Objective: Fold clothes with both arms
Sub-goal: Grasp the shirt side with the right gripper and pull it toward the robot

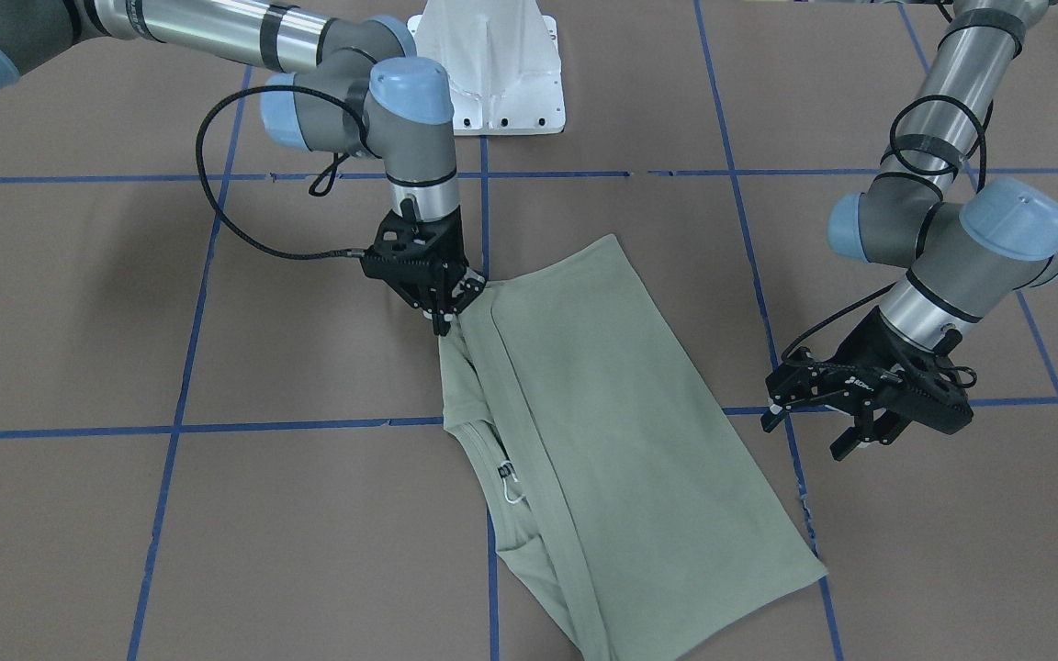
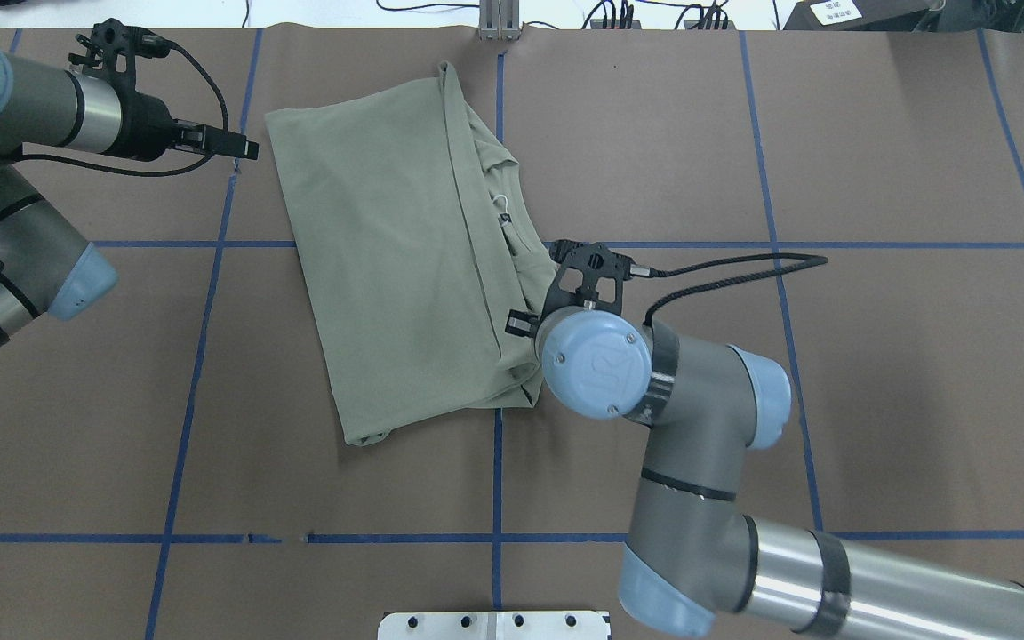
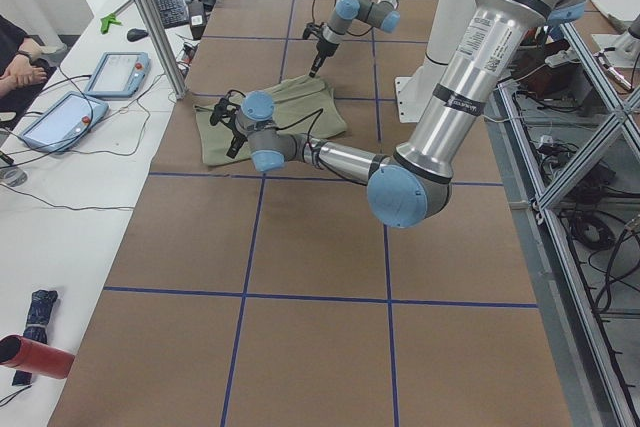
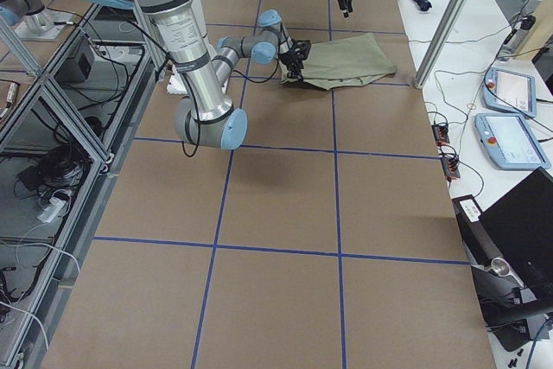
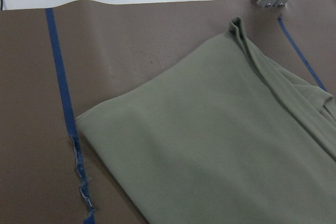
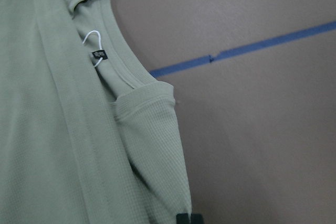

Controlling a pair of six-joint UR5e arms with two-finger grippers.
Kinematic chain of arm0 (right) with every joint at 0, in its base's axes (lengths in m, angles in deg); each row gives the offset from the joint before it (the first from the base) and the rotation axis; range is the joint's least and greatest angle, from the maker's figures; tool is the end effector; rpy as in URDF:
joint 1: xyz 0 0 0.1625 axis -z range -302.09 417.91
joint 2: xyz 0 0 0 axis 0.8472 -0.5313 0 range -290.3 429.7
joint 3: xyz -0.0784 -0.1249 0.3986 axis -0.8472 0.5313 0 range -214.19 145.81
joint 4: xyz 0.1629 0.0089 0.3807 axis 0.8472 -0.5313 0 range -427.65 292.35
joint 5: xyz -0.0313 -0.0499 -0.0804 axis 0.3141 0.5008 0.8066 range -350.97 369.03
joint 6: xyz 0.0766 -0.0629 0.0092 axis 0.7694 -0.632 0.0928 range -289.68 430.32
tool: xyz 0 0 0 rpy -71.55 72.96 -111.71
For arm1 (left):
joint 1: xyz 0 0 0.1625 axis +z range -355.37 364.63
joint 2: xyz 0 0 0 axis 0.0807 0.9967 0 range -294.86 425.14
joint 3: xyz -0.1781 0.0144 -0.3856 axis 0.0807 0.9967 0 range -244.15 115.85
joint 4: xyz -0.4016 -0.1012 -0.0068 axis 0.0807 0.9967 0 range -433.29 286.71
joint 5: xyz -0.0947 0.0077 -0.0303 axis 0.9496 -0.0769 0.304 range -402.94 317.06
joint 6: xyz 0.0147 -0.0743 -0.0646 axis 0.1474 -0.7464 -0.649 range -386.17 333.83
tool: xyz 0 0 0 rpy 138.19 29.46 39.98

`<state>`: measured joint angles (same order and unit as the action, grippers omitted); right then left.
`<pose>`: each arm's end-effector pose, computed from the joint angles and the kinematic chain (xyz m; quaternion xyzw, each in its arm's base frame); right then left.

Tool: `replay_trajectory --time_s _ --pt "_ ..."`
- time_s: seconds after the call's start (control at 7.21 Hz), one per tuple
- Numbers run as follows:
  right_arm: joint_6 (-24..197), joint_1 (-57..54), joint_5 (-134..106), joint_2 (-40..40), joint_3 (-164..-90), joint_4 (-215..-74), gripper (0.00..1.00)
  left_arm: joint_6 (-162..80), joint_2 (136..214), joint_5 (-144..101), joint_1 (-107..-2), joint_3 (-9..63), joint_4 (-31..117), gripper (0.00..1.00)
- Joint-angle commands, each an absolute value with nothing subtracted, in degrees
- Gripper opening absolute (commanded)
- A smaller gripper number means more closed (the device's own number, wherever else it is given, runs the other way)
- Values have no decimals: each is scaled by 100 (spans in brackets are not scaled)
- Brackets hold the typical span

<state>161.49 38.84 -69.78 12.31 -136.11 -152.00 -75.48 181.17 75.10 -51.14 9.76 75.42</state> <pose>-0.5620 -0.3557 0.2314 0.1528 -0.4031 0.1991 0.8800 0.3172 -0.6199 0.4158 0.2747 0.5137 0.0303 0.8123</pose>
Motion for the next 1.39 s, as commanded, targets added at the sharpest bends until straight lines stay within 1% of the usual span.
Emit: replay_trajectory --time_s 0.0,0.14,0.42,0.55,0.69,0.83,0.97,1.25 --pt "16540 4628 -6403 547 -14735 -15772 0 -7548 18116 7510 -5101 976 7542 100" --pt "16733 4813 -6305 310 -14983 -15800 0 -7548 18116 7510 -5101 985 7542 100" --pt "17058 5077 -6076 115 -15099 -15879 0 -7548 18116 7510 -5101 985 7542 100" --pt "17225 5200 -6015 88 -15326 -16253 0 -7548 18116 7510 -5101 985 7542 100" --pt "17271 5271 -6005 114 -15424 -16483 67 -7548 18116 7510 -5101 985 7542 100" --pt "17167 5368 -6031 166 -15390 -16486 100 -7557 18116 7510 -5101 985 7542 100" --pt "16478 5064 -6223 402 -15311 -16512 100 -7566 18116 7510 -5101 985 7542 100" --pt "15473 4579 -7327 807 -14846 -16547 100 -7583 18116 7510 -5039 994 7542 100"
